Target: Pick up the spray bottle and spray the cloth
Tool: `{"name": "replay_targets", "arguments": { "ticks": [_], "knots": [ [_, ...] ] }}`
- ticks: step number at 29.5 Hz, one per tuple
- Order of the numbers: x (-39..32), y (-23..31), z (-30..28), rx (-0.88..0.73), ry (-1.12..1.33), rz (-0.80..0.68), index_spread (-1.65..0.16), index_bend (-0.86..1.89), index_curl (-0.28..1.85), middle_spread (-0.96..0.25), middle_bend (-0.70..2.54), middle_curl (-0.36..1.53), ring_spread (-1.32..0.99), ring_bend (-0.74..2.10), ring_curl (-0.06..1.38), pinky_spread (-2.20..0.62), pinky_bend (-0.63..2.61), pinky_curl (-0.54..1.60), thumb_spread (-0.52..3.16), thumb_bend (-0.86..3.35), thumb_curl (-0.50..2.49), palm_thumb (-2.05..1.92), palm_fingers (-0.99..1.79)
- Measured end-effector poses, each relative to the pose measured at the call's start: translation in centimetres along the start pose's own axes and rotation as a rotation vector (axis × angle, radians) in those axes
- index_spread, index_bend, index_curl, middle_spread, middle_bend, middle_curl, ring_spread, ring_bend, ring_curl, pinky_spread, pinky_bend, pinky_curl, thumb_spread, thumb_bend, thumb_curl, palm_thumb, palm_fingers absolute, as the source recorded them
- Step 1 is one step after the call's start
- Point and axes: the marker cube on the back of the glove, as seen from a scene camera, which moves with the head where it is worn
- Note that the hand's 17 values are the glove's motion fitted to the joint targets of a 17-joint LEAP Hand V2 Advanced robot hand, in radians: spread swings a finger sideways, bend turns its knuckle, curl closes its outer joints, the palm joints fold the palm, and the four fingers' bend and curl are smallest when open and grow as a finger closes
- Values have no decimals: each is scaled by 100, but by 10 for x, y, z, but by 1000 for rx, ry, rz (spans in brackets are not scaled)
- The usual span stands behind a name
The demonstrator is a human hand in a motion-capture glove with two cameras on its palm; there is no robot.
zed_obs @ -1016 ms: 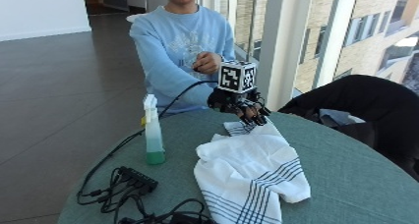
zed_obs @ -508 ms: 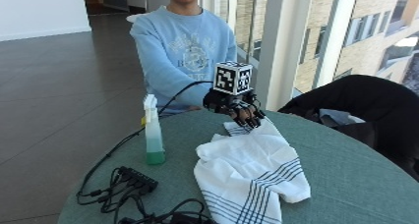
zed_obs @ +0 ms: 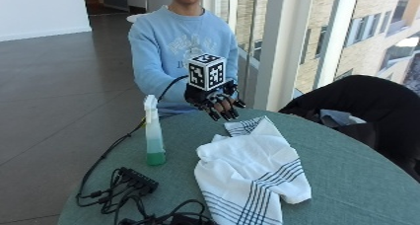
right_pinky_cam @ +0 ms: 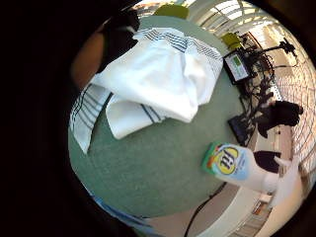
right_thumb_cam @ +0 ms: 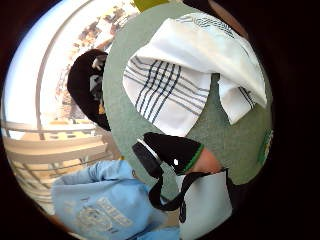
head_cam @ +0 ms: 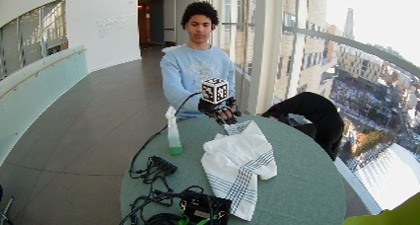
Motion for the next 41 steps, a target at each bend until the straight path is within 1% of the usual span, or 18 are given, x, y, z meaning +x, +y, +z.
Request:
{"name": "replay_targets", "arguments": {
  "ticks": [3,9,14,22,25,30,35,41],
  "knots": [
    [5,24,-2,27,-72,30,-46,12,21,-7,32,31,0,29,23,21,36,29,95,-4,21,35,39],
    [21,86,-3,154,-208,82,-46,11,20,-7,30,32,0,31,25,21,38,31,92,-3,23,33,39],
    [41,133,3,215,-310,171,-46,11,20,-6,29,33,1,34,26,20,39,32,92,-2,24,35,42],
    [82,175,8,320,-357,270,-45,12,20,-6,29,34,1,35,28,19,39,33,92,-3,26,36,45],
    [102,181,8,384,-404,322,-45,12,20,-6,29,35,0,35,28,19,39,33,92,-3,26,36,46],
    [133,183,11,492,-499,453,-43,14,22,-6,30,36,1,36,28,18,36,33,92,-3,27,36,52],
    [148,181,16,457,-665,546,-41,13,22,-7,30,36,0,37,29,17,35,33,92,-3,27,37,56],
    [167,161,24,506,-777,581,-40,9,21,-7,30,37,0,39,31,16,37,34,92,-3,28,37,56]
  ]
}}
